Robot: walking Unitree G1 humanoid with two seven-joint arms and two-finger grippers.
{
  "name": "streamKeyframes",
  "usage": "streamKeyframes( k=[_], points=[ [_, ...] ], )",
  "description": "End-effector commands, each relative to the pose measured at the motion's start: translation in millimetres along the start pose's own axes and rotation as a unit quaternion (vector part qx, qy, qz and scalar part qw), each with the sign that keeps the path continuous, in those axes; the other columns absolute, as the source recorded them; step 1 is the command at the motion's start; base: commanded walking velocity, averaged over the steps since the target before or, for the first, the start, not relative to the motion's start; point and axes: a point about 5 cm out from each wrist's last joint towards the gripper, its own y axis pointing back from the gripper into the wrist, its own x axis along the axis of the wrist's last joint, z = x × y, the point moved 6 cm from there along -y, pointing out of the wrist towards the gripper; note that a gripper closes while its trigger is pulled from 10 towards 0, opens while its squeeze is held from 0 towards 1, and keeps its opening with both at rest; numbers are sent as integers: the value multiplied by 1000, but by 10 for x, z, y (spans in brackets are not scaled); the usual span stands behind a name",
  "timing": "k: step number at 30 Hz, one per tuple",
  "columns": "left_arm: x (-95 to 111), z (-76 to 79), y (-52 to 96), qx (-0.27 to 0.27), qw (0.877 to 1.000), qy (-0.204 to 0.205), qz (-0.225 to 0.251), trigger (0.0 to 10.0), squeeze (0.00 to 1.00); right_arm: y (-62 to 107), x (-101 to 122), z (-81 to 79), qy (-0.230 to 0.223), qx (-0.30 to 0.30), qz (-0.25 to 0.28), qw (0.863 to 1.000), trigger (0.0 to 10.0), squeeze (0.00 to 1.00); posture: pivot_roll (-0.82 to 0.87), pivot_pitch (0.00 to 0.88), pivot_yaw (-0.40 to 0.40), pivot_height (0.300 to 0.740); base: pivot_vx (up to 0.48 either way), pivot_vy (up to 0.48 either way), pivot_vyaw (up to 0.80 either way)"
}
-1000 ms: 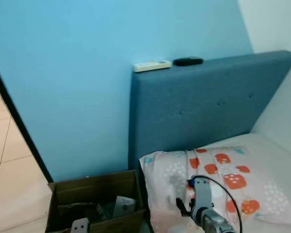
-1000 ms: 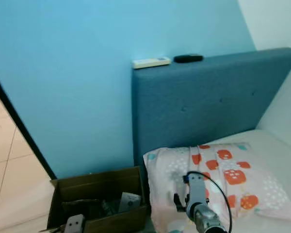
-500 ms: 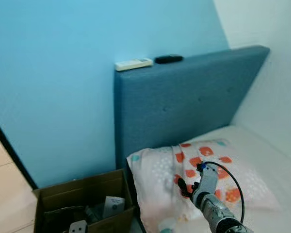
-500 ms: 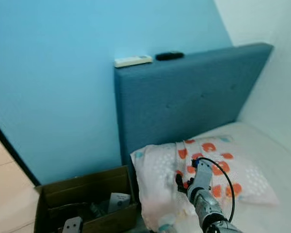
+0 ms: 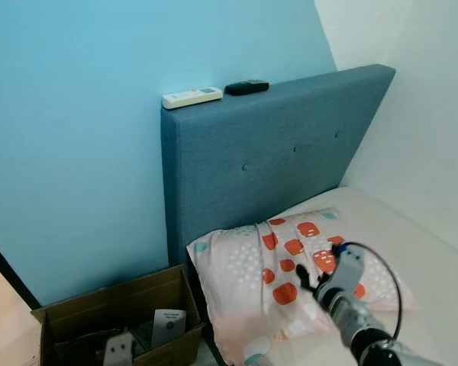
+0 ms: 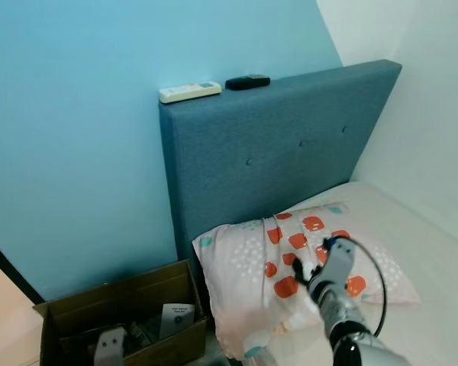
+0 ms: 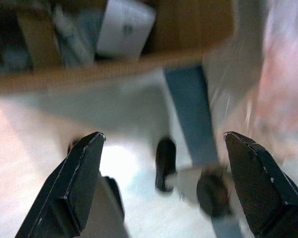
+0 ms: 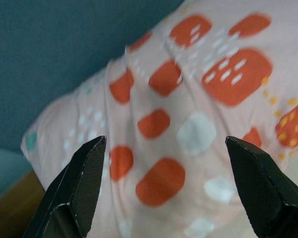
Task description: Clean up the room
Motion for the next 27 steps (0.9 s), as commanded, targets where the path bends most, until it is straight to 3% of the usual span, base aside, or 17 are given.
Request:
streamKeyframes(
  k=[1,6,19,25,27],
  points=[
    [83,-32,-4,6,1000,8,14,10000,0,7,-27,36,-18,-7,-4,1000,10000,0,-8,0,-79,685,0,0,0],
    [250,6,-31,-2,999,10,37,10000,0,1,52,54,-31,-11,9,999,10000,0,0,0,-83,665,0,0,0],
    [360,45,-33,-18,998,2,59,10000,0,34,196,249,-79,-34,39,996,10000,0,3,0,-67,625,0,0,0],
    [750,70,-20,-45,991,18,125,10000,0,54,304,323,-128,-34,66,989,10000,0,17,25,-57,595,0,0,0],
    [750,70,-20,-45,991,18,125,10000,0,54,304,323,-128,-34,66,989,10000,0,17,25,-57,595,0,0,0]
  ],
)
